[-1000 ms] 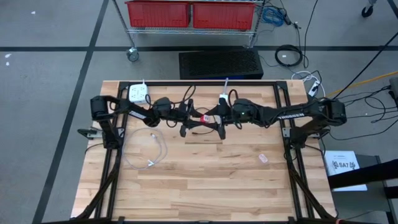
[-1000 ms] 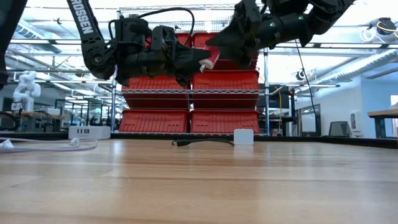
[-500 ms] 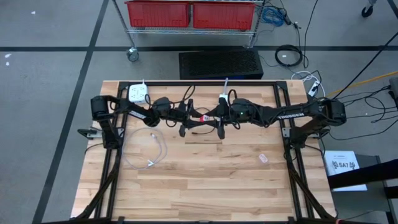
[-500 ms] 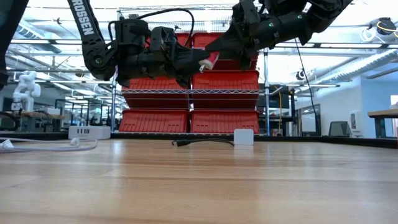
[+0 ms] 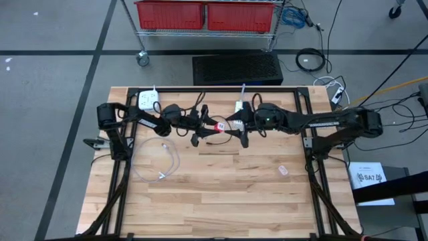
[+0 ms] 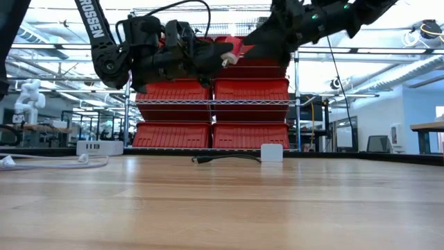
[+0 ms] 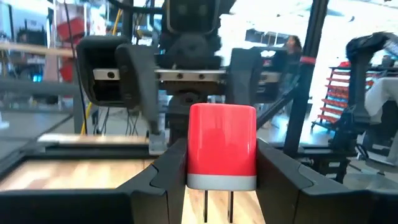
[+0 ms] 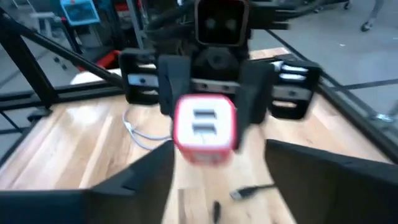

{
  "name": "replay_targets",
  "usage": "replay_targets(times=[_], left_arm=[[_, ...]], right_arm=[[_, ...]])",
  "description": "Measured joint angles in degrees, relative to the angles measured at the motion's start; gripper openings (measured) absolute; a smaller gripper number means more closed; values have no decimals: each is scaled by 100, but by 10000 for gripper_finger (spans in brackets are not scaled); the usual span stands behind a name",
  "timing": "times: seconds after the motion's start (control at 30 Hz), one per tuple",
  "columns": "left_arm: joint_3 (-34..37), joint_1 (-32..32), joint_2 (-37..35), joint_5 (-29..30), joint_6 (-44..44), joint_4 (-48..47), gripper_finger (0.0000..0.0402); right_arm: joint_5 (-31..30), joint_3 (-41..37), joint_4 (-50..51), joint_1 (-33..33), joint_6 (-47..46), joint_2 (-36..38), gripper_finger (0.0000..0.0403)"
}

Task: Insert USB
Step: Insert the red charger adapter into the right outlet extension

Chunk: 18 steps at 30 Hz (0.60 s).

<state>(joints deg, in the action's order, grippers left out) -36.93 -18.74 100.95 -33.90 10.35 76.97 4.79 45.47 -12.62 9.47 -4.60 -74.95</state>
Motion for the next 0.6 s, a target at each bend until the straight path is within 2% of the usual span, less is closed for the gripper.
replay_targets(times=[0.07,0.17,0.43,0.6], left_arm=[[6,-2,0,-21,107,144,150],[9,0,0,-30,123,282,150],[9,7,0,99,136,386,150],[9,7,0,137,133,378,150]], right_arm=[[-279,-4,339,-2,15,226,284],[-323,-160,-67,-18,22,287,295],[-325,-365,-1897,-277,-51,-415,265],[-844,-365,-2071,-365,-72,-595,249]])
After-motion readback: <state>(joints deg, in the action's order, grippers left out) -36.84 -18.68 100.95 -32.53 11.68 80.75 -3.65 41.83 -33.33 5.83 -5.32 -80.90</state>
